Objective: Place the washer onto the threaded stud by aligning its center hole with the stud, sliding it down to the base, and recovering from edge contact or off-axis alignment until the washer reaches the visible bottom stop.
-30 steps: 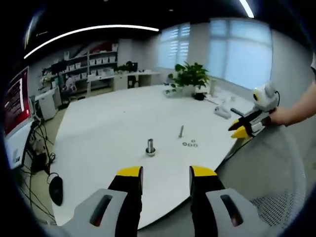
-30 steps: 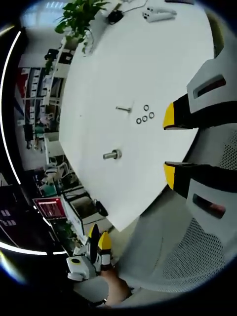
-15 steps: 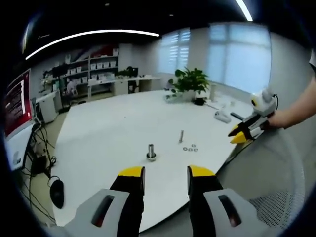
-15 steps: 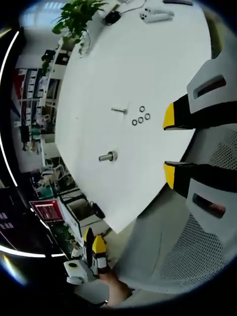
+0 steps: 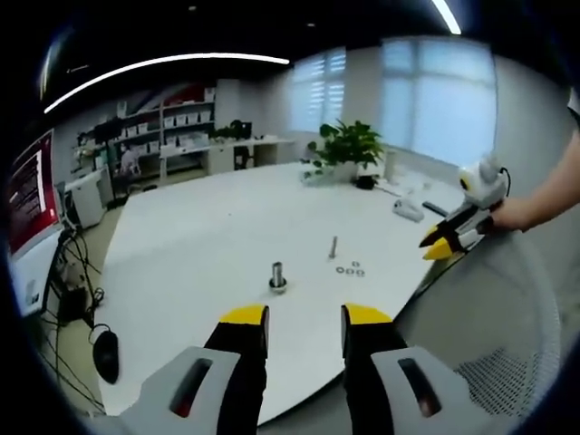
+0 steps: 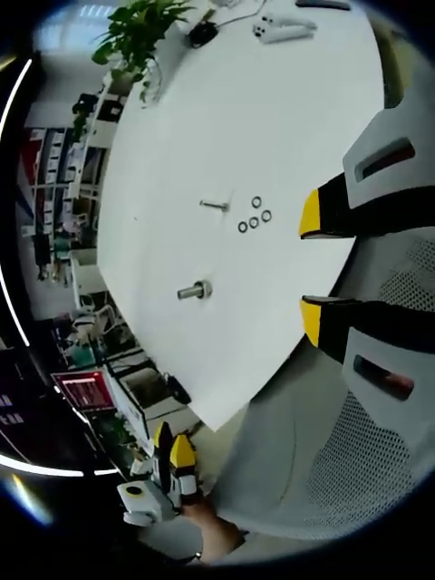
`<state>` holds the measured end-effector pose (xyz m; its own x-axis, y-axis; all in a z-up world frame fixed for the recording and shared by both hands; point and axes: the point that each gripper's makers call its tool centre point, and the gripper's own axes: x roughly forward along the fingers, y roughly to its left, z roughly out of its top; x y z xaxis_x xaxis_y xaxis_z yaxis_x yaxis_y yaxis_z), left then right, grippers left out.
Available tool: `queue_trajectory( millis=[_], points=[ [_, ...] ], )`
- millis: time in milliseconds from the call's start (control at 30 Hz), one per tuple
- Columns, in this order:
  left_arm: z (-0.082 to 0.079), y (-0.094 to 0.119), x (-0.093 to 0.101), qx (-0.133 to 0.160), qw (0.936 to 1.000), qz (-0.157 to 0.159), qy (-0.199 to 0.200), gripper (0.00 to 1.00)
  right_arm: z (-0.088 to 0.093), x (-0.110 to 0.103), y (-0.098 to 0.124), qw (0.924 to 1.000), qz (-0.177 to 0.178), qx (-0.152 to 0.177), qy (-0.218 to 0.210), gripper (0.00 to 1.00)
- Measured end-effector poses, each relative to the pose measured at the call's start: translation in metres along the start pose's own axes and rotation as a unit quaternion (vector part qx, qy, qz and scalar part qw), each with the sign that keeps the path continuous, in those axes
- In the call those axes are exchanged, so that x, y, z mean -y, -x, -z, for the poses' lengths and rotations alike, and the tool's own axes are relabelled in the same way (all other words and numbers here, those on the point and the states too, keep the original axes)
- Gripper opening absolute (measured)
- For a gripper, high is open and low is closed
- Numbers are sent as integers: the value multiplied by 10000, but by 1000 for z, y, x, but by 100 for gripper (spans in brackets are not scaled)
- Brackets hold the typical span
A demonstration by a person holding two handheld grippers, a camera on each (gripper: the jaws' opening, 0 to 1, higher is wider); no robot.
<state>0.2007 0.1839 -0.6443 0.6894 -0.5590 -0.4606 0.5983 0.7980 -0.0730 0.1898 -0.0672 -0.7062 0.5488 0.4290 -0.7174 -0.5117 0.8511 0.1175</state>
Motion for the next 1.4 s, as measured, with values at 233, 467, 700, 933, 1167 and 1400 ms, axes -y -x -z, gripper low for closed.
queue_trajectory(
  millis=[233, 467, 700, 933, 1167, 1400],
  points=[
    [2, -1, 1, -58, 10000, 21, -28, 30, -1, -2, -1, 10000, -80, -9, 0, 28],
    [5, -1, -1, -123, 9999, 22, 31, 29, 0, -9, -4, 9996, -275, -77, -25, 28],
    [11, -2, -2, -245, 9997, 46, 10, 29, -6, -19, -7, 9970, -682, -164, 326, 29],
    [10, -2, 1, -249, 9996, 127, -18, 29, -9, 11, -31, 9958, -341, -676, 520, 32],
    [13, -2, -2, -324, 9995, 50, 11, 28, 0, 49, -77, 9929, 32, -1142, 325, 33],
    [15, -2, -3, -348, 9994, 39, 51, 28, 8, 64, -111, 9869, 93, -1576, 323, 27]
  ],
)
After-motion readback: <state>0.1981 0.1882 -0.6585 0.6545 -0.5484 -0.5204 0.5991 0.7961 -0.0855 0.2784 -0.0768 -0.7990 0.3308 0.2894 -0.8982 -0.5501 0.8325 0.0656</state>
